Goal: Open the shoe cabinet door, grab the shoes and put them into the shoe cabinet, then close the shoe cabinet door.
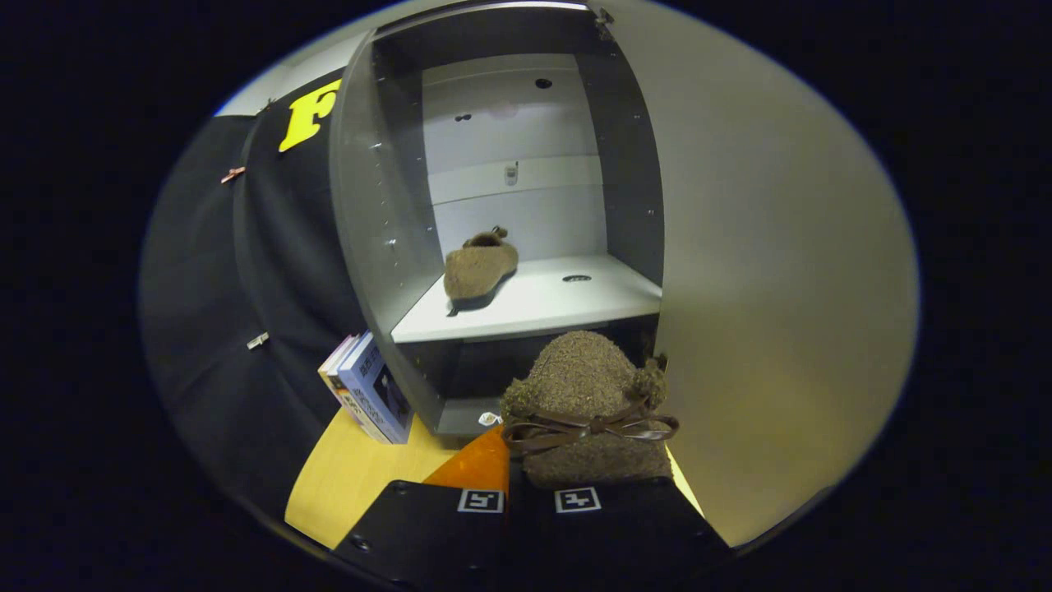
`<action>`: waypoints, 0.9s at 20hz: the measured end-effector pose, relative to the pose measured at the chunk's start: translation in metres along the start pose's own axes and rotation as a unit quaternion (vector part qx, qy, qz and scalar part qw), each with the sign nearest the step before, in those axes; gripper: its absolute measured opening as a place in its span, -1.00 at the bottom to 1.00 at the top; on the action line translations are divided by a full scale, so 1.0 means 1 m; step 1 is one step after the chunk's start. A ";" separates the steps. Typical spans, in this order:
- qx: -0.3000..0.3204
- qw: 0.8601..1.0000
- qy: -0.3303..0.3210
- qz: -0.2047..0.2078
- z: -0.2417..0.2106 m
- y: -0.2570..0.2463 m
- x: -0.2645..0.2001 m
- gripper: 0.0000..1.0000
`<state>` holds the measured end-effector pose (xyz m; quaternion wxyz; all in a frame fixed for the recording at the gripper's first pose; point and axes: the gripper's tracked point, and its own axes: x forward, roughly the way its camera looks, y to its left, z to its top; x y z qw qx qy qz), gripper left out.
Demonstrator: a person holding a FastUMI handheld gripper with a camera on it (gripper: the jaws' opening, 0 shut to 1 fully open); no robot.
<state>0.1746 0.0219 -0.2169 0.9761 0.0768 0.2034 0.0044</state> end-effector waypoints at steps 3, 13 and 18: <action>0.008 1.000 -0.013 0.000 0.052 0.002 0.014 -0.84; -0.022 0.999 -0.027 -0.018 0.147 0.005 0.123 -0.84; 0.001 1.000 0.003 -0.026 0.154 0.001 0.188 -0.84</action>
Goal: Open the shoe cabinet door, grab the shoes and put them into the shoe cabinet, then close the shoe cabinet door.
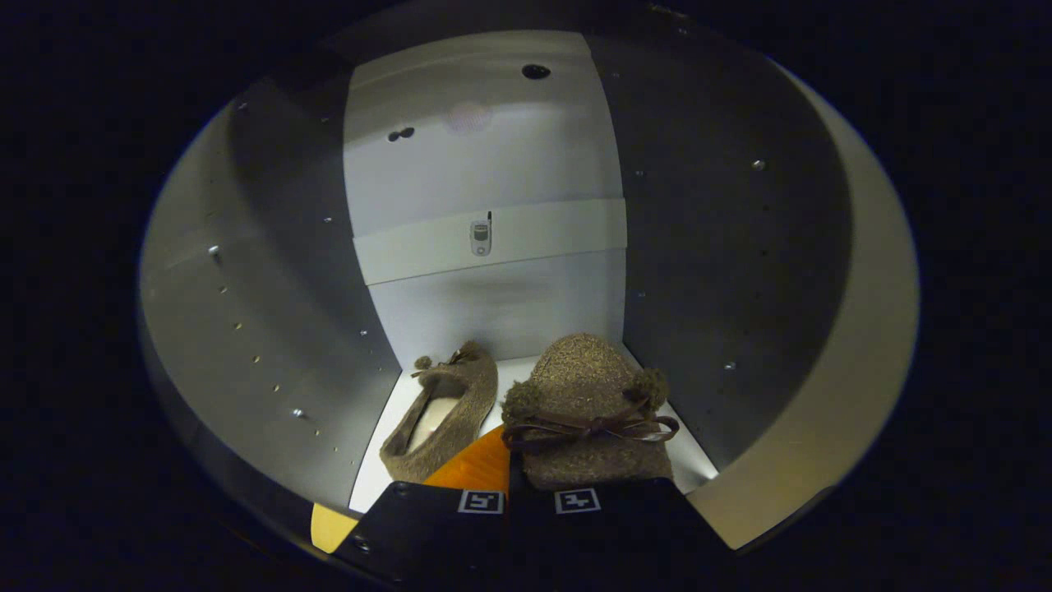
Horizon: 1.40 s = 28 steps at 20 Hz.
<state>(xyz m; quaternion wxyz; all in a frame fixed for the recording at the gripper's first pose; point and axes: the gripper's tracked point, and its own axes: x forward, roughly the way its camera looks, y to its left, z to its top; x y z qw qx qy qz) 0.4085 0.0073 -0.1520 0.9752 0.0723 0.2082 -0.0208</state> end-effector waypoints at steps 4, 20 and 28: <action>-0.026 0.999 0.025 -0.013 -0.004 -0.005 0.051 -0.84; -0.032 0.993 0.111 -0.029 -0.029 0.004 0.115 -0.43; -0.045 0.997 0.068 0.010 -0.014 0.013 0.031 0.92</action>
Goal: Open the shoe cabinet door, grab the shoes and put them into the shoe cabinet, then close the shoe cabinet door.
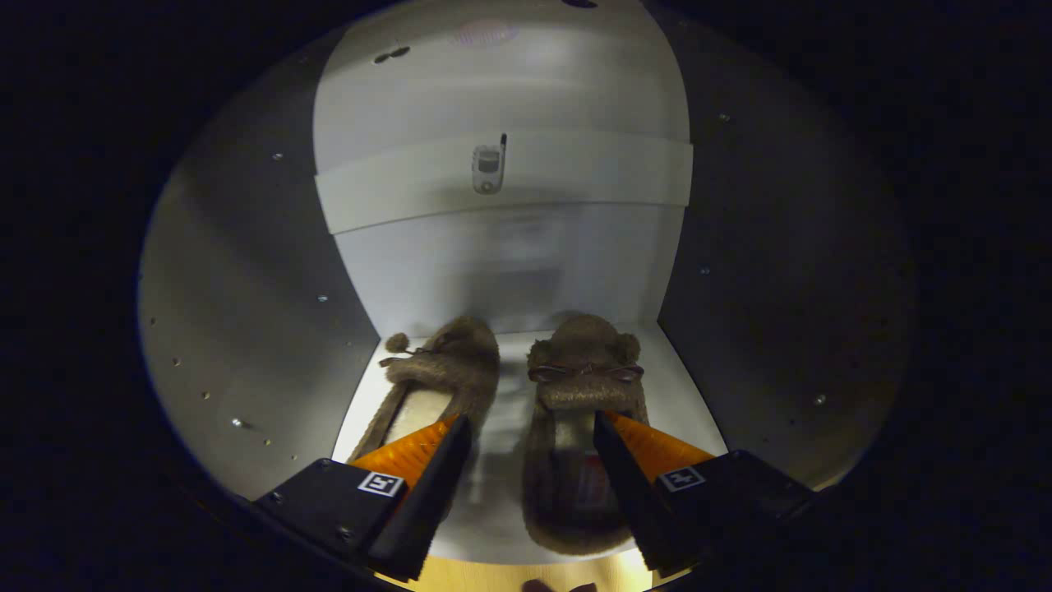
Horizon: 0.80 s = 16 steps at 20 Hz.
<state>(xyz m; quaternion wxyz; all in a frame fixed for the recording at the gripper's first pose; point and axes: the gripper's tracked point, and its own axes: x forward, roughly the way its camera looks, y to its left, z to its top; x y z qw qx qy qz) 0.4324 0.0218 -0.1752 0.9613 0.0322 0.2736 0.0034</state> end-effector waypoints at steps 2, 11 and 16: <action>-0.005 0.999 -0.034 0.014 0.005 0.007 -0.031 0.99; -0.007 0.975 -0.218 0.047 0.041 0.029 -0.225 0.96; -0.022 0.953 -0.301 0.037 0.037 0.017 -0.335 0.96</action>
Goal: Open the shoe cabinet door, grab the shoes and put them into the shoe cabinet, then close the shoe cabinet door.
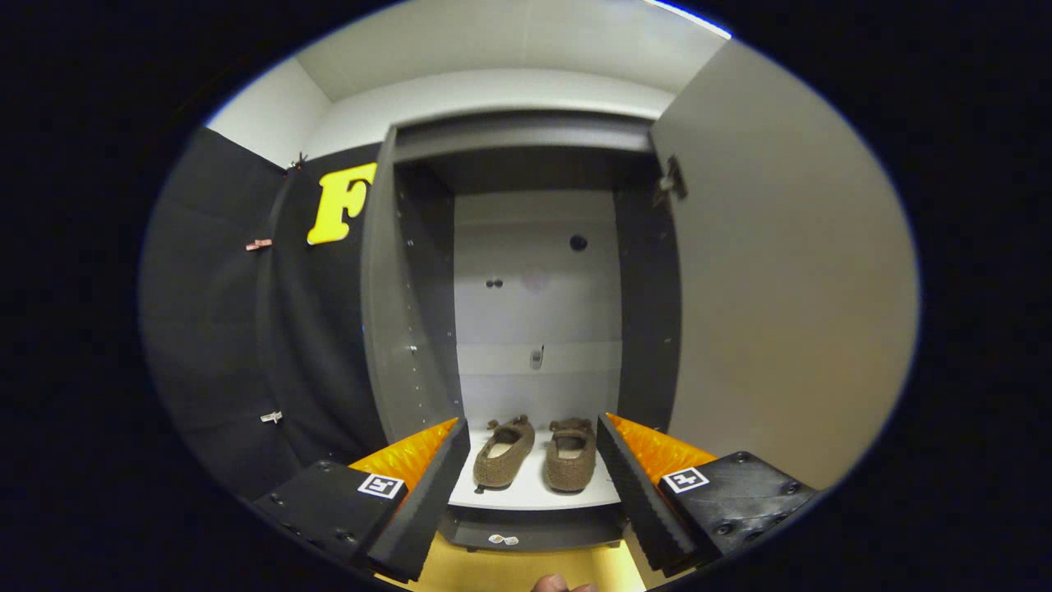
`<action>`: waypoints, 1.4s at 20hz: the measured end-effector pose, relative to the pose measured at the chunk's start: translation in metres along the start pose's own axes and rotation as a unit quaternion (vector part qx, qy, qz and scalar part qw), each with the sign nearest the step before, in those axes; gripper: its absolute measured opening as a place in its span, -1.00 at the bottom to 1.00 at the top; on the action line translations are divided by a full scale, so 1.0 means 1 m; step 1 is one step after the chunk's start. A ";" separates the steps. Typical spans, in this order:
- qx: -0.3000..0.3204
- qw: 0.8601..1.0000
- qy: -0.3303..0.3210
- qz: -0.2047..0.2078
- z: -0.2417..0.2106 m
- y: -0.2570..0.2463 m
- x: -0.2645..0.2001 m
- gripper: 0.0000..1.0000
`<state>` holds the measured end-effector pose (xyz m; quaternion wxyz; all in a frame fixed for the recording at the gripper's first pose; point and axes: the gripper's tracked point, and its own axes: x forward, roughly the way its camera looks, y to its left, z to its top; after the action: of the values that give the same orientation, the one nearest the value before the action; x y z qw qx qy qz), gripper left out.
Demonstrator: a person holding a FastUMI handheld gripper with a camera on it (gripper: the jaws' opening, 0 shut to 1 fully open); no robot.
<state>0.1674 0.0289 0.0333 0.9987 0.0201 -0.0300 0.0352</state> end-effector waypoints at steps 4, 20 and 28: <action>-0.017 1.000 -0.022 0.001 0.022 -0.008 -0.078 0.96; -0.053 0.989 -0.025 -0.137 0.039 -0.183 -0.263 0.95; -0.040 0.969 0.005 -0.244 0.017 -0.329 -0.238 0.95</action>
<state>-0.0467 -0.3166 0.0235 0.9773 -0.0133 -0.0203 -0.2103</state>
